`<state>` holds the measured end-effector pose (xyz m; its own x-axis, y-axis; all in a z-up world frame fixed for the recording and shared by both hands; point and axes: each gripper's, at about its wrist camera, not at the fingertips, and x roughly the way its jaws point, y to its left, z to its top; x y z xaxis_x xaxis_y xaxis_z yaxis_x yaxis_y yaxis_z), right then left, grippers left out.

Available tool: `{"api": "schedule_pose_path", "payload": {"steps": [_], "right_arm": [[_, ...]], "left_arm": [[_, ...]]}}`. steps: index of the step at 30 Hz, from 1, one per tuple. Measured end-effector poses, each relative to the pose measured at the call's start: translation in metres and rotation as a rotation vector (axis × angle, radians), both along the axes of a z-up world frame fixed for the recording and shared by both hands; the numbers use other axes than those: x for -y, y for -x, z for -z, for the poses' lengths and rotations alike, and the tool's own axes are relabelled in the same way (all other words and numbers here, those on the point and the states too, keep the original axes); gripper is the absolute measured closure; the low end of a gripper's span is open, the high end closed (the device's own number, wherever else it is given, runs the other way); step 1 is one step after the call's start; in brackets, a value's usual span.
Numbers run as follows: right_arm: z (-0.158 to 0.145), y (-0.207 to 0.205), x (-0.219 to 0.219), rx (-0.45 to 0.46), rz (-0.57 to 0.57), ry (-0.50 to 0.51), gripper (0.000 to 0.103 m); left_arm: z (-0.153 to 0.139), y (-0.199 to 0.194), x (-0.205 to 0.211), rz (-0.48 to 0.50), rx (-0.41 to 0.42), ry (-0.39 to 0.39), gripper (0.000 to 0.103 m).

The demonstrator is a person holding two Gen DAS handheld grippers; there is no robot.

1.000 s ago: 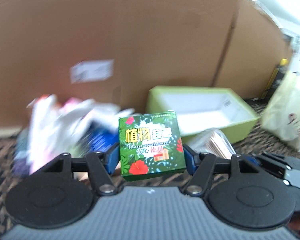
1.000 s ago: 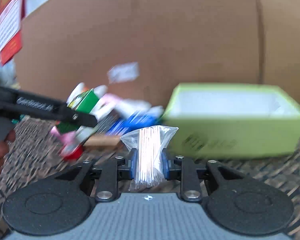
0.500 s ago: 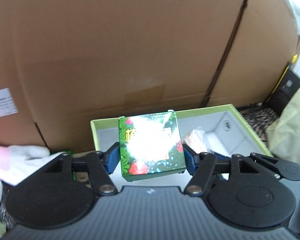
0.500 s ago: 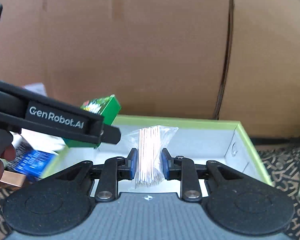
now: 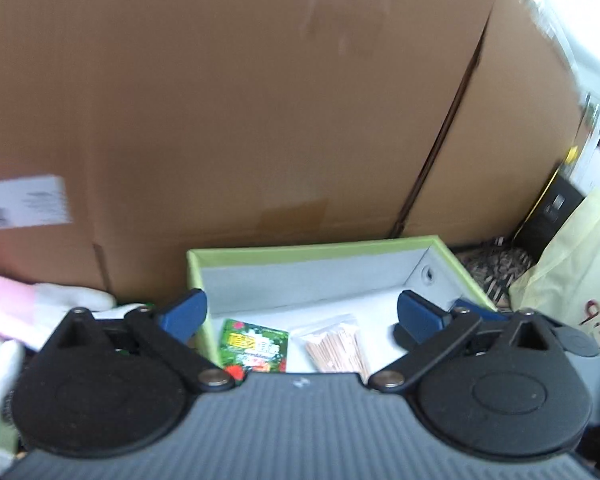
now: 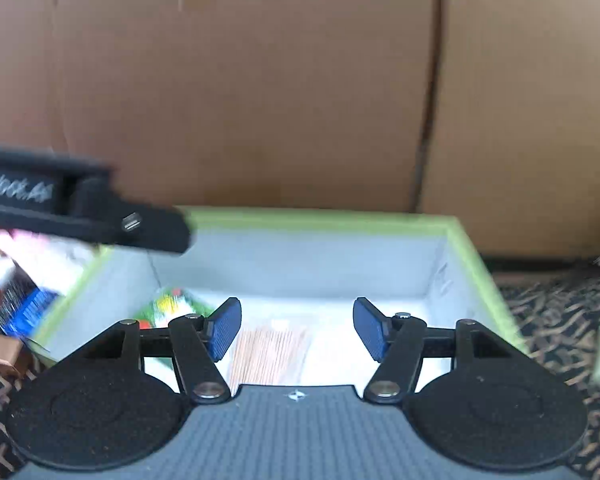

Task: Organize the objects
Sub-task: 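Carry both items into the lime-green box and open both tools, then withdraw both tools from the lime-green box back to the items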

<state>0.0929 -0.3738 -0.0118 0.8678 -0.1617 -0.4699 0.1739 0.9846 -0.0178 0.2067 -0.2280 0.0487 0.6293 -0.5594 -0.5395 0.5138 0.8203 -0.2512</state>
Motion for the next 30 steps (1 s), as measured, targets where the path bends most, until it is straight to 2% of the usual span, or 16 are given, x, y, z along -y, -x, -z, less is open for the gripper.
{"api": "schedule_pose_path", "payload": {"steps": [1,3,5,7,10,12,13,14,18,25,30], "right_arm": [[-0.007,0.014,-0.003,0.051,0.012,0.001,0.023],[-0.015,0.044,-0.010,0.153,0.025,0.001,0.014],[-0.018,0.071,-0.021,0.222,0.025,-0.005,0.012],[-0.013,0.092,-0.037,0.248,0.001,-0.031,0.011],[0.003,0.118,-0.059,0.231,-0.046,-0.063,0.011],[0.016,0.118,-0.067,0.209,-0.066,-0.070,0.011],[0.024,0.121,-0.077,0.188,-0.080,-0.075,0.011],[0.025,0.130,-0.070,0.174,-0.094,-0.081,0.011],[0.049,0.141,-0.105,0.104,-0.190,-0.134,0.011],[0.049,0.118,-0.152,0.039,-0.334,-0.073,0.011],[0.049,0.083,-0.184,0.039,-0.490,0.042,0.015]], "left_arm": [[-0.004,0.011,-0.009,-0.010,0.023,0.004,0.000],[-0.011,0.032,-0.028,-0.028,0.072,0.003,0.000],[-0.012,0.053,-0.045,-0.058,0.115,-0.019,0.000],[-0.009,0.075,-0.062,-0.093,0.137,-0.053,0.000],[-0.008,0.112,-0.099,-0.132,0.146,-0.084,0.000],[0.000,0.126,-0.117,-0.157,0.139,-0.090,0.000],[0.006,0.132,-0.128,-0.172,0.126,-0.094,0.000],[0.012,0.137,-0.134,-0.184,0.110,-0.102,0.000],[0.038,0.152,-0.163,-0.251,0.065,-0.141,0.000],[0.067,0.156,-0.219,-0.363,-0.032,-0.134,0.000],[0.067,0.156,-0.240,-0.374,-0.028,-0.134,0.000]]}}
